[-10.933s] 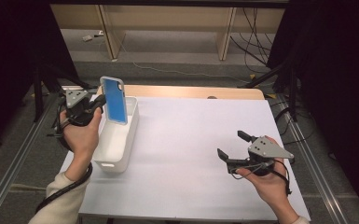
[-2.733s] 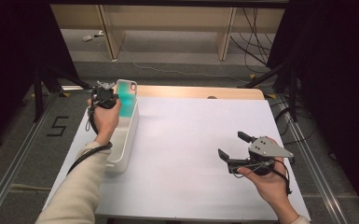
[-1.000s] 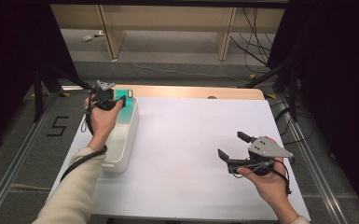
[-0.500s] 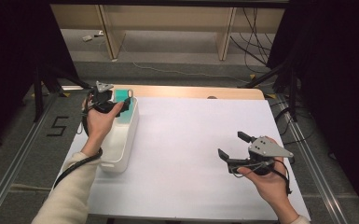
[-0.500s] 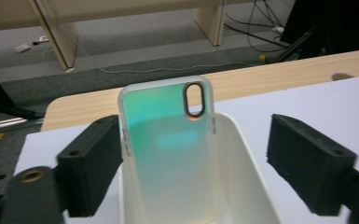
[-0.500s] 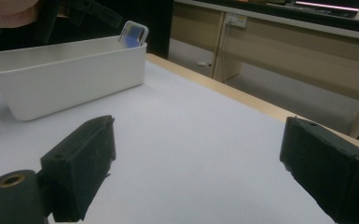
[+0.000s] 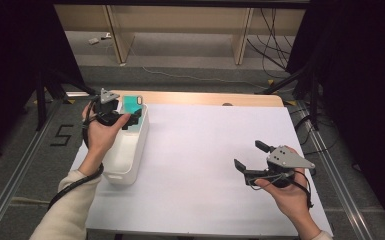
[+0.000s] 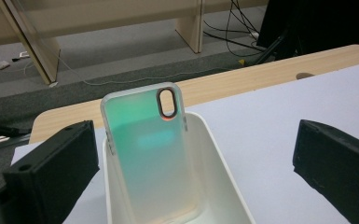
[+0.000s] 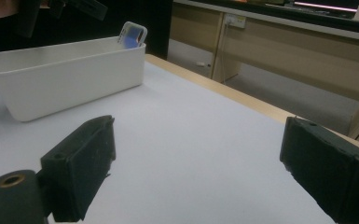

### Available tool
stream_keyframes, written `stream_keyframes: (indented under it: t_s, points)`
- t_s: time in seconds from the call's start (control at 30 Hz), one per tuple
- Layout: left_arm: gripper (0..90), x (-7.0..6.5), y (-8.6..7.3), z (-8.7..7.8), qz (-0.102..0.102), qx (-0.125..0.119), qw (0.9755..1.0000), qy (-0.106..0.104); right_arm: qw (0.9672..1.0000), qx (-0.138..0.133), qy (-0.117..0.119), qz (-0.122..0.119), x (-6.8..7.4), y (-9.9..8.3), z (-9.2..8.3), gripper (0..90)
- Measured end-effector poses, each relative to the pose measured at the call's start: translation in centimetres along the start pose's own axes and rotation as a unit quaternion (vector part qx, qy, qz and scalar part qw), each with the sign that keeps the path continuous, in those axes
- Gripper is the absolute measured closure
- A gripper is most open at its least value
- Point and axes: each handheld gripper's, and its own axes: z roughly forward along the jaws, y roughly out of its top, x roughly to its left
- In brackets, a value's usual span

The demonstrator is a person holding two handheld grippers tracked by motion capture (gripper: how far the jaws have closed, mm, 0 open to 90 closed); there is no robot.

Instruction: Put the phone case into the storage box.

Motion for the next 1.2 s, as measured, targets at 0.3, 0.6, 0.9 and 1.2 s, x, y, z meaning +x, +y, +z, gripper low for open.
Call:
stream_keyframes:
  t_s: [0.3, 0.6, 0.9, 1.2]
  points:
    - [0.0, -0.9, -0.6, -1.6, 0.012, -0.012, 0.9995, -0.026, 1.0000, 0.000, -0.003, -0.001, -0.1, 0.0, 0.0, 11.3]
    - [0.0, -1.9, -1.2, -3.3, 0.022, -0.025, 0.9984, -0.047, 1.0000, 0.005, -0.001, 0.000, -0.2, 0.0, 0.0, 11.3]
    - [0.0, -3.0, -1.4, -4.8, 0.033, -0.034, 0.9965, -0.070, 1.0000, 0.005, 0.003, -0.001, -0.2, -0.1, 0.0, 11.2]
    - [0.0, -3.9, -2.1, -6.2, 0.040, -0.046, 0.9947, -0.083, 1.0000, 0.006, -0.002, -0.002, -0.3, -0.1, 0.0, 11.1]
